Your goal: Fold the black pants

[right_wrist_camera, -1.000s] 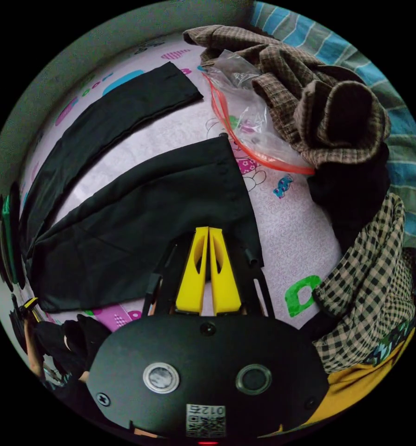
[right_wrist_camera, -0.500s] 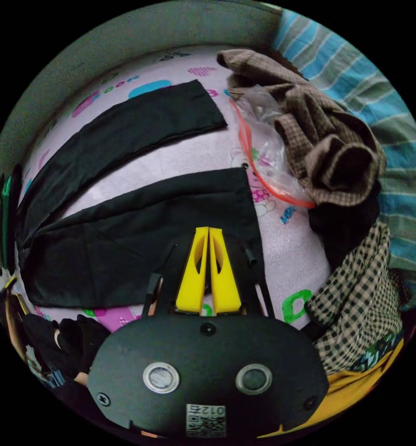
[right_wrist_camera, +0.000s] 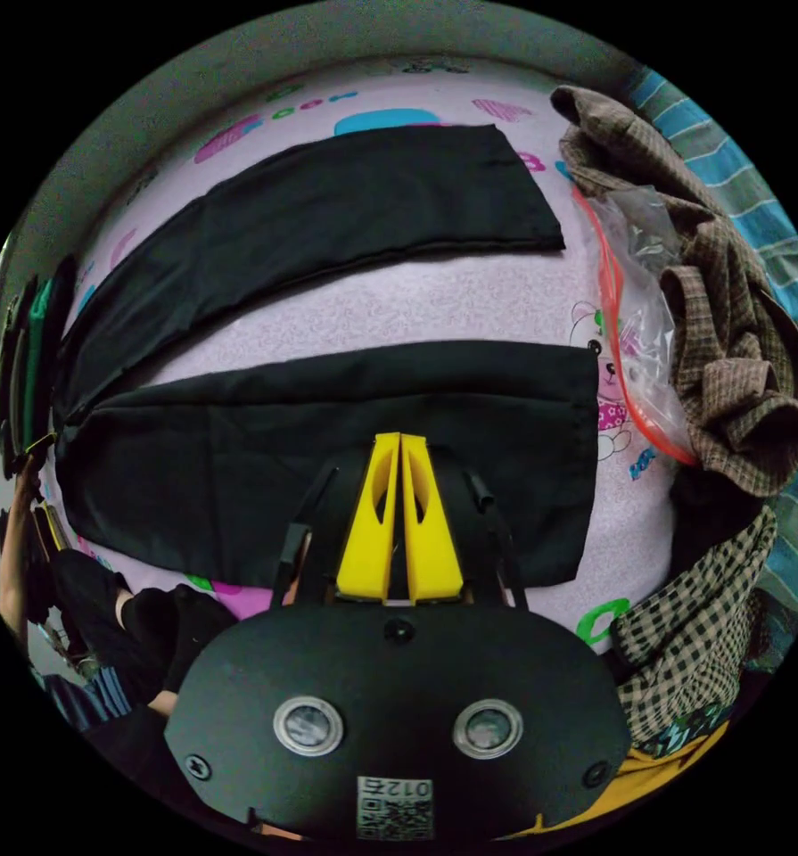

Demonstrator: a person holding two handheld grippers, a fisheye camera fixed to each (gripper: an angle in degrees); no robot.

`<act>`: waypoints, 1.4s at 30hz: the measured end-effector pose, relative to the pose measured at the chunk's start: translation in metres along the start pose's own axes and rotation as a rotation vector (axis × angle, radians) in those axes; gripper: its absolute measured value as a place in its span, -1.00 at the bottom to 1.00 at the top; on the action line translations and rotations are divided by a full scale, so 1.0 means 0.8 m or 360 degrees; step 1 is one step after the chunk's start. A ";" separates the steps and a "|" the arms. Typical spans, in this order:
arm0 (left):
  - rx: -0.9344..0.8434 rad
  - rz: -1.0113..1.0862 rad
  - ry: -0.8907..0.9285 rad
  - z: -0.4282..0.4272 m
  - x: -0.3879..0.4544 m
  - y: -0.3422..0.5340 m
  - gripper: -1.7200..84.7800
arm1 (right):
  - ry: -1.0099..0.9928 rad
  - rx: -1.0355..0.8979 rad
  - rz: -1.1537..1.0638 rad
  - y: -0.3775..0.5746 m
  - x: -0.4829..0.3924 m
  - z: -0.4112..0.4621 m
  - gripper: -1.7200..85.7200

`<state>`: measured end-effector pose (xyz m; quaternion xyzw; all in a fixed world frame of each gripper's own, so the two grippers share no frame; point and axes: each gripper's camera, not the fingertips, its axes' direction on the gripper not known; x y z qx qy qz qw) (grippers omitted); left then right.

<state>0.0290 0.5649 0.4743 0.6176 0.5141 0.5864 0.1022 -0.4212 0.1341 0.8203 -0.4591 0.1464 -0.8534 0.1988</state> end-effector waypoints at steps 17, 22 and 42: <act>0.0430 0.0328 -0.0106 -0.088 0.023 -0.011 -0.95 | -0.0040 0.0073 -0.0156 -0.070 -0.018 -0.056 -0.98; 0.0420 0.0401 -0.0126 -0.110 0.044 -0.073 -0.93 | -0.0035 0.0113 -0.0188 -0.110 -0.026 -0.076 -0.98; 0.0064 0.0617 -0.0396 -0.101 0.081 -0.245 -0.85 | -0.0068 0.0167 -0.0213 -0.232 -0.036 -0.105 -0.96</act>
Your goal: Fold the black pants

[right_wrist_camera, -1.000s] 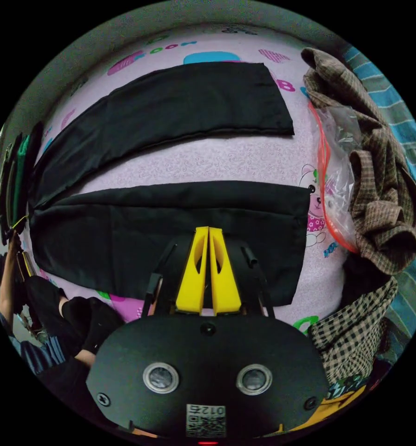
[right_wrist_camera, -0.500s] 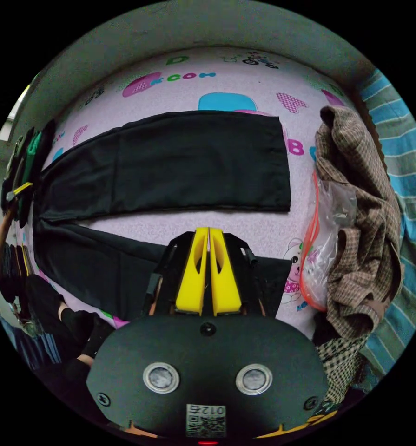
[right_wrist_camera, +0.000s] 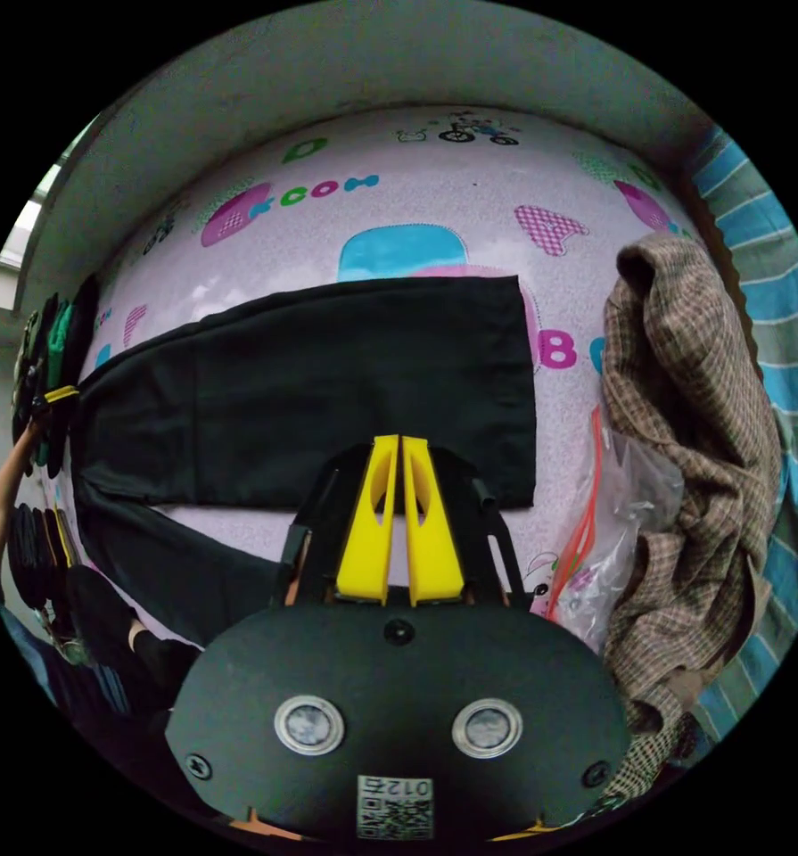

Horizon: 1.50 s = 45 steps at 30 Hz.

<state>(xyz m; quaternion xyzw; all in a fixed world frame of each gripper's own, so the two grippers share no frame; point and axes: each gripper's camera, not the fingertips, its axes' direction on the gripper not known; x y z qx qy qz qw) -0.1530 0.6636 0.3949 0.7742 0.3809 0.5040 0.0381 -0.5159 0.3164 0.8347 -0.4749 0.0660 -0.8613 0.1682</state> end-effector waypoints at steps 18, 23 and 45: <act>-0.0029 0.0099 -0.0001 -0.010 -0.011 0.005 -0.94 | 0.0251 0.0096 0.0314 -0.093 0.036 -0.038 -0.82; -0.0027 0.0092 0.0027 -0.010 -0.021 0.022 -0.94 | 0.0234 0.0005 0.0367 -0.094 0.043 -0.029 -0.79; 0.0453 -0.0304 0.0218 -0.087 -0.118 0.229 -0.96 | 0.0065 0.0617 0.0319 0.081 0.038 -0.231 -0.98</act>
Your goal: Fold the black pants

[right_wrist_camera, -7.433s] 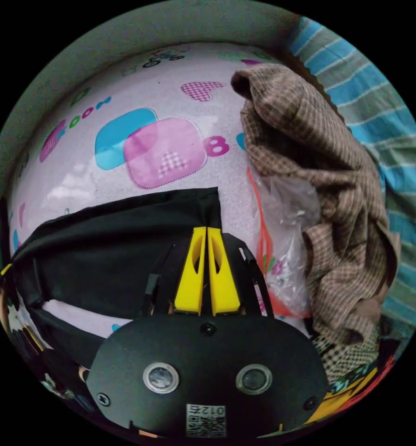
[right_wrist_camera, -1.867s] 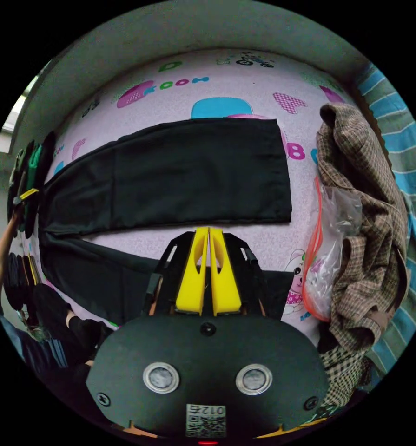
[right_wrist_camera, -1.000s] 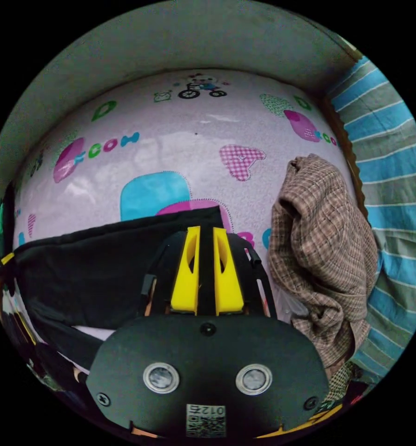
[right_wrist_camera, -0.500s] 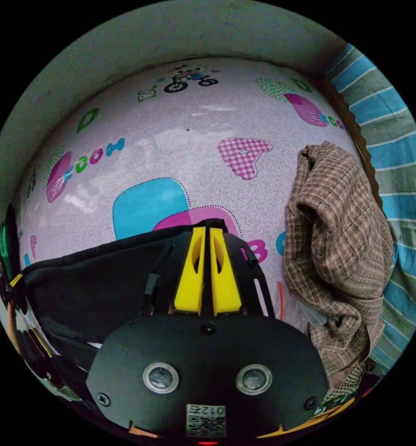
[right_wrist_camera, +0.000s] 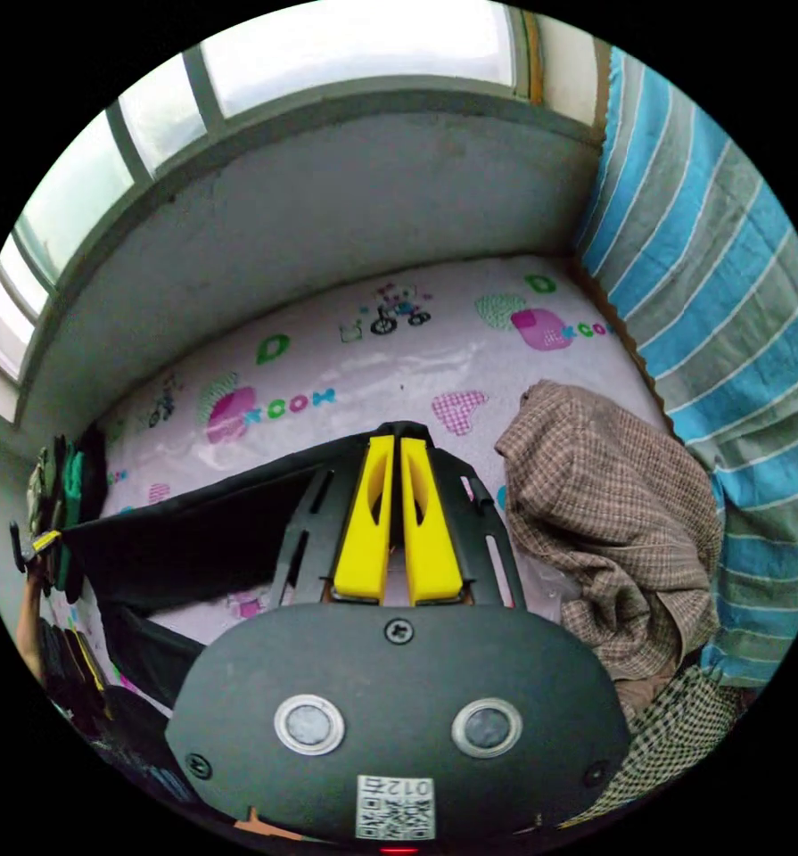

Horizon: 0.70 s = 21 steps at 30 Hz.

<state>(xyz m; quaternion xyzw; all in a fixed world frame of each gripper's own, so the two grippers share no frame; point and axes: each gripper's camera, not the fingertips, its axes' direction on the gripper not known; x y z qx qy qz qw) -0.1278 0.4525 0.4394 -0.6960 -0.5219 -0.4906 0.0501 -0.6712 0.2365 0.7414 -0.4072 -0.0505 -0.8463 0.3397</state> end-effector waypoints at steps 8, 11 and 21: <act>0.0154 0.0338 0.0050 -0.087 0.012 0.152 -0.96 | -0.0069 0.0054 0.0076 0.114 0.063 -0.101 -0.98; 0.0089 0.0458 0.0059 -0.079 0.031 0.195 -0.96 | -0.0091 -0.0024 0.0137 0.181 0.098 -0.109 -0.98; -0.0172 0.0504 0.0194 -0.012 0.072 0.310 -0.96 | -0.0151 -0.0310 0.0249 0.337 0.183 -0.092 -0.98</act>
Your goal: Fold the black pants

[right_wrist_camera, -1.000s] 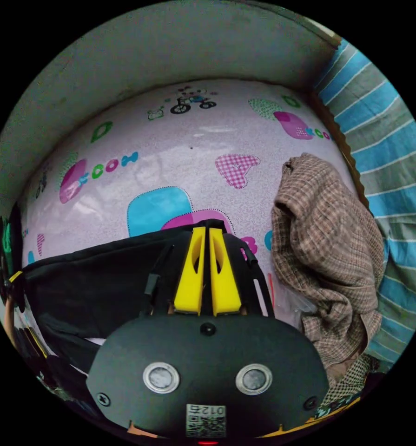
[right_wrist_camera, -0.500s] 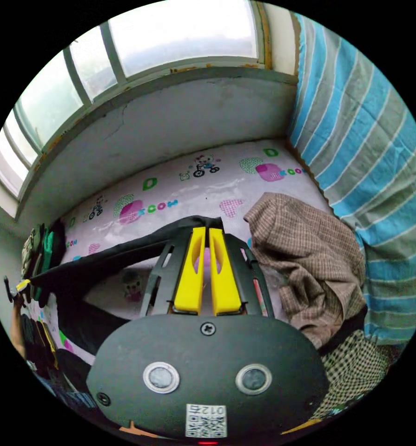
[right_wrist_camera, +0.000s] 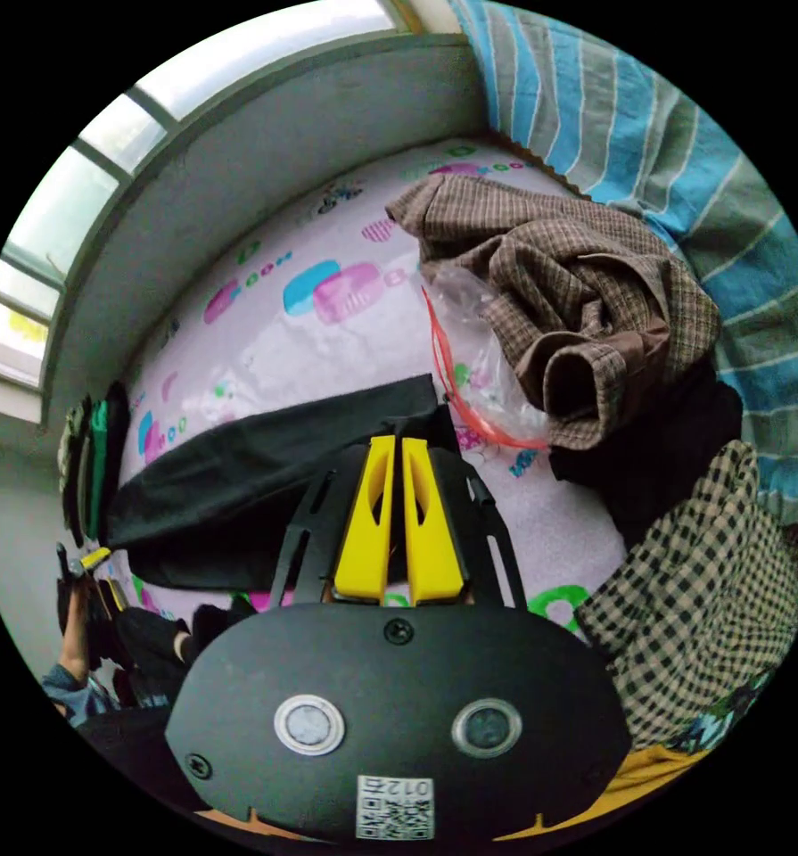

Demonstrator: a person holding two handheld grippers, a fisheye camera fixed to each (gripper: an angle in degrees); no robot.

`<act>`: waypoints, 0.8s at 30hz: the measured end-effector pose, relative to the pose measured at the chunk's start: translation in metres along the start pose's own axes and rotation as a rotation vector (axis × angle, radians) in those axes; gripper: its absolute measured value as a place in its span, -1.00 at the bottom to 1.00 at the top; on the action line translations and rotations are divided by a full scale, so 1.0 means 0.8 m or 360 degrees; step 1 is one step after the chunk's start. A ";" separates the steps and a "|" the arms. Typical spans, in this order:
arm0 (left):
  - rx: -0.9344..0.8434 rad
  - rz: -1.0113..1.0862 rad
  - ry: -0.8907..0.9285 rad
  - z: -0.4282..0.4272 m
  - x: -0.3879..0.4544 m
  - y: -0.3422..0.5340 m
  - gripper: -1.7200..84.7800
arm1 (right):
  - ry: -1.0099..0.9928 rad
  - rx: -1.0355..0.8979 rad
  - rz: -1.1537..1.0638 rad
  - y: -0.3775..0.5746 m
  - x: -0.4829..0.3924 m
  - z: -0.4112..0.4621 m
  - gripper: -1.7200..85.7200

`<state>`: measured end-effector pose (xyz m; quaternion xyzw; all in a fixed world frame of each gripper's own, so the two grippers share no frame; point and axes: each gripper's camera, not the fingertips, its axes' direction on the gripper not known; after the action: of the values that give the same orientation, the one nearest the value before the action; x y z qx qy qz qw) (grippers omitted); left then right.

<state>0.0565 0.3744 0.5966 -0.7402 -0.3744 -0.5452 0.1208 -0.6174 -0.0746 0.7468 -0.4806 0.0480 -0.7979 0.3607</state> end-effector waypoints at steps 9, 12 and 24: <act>0.0094 -0.0074 -0.0074 -0.015 0.017 0.030 -0.96 | 0.0171 0.0000 -0.0332 0.008 0.000 -0.035 -0.98; 0.0147 -0.0012 0.0016 -0.028 0.026 0.054 -0.96 | 0.0184 -0.0013 -0.0418 0.027 0.019 -0.056 -0.98; -0.0330 0.0219 0.0201 0.068 0.116 0.108 -0.96 | 0.0383 -0.0574 -0.0247 0.144 0.123 0.075 -0.88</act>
<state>0.1662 0.3863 0.6792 -0.7370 -0.2561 -0.6168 0.1041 -0.5359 -0.2041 0.8017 -0.4409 0.1953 -0.8533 0.1982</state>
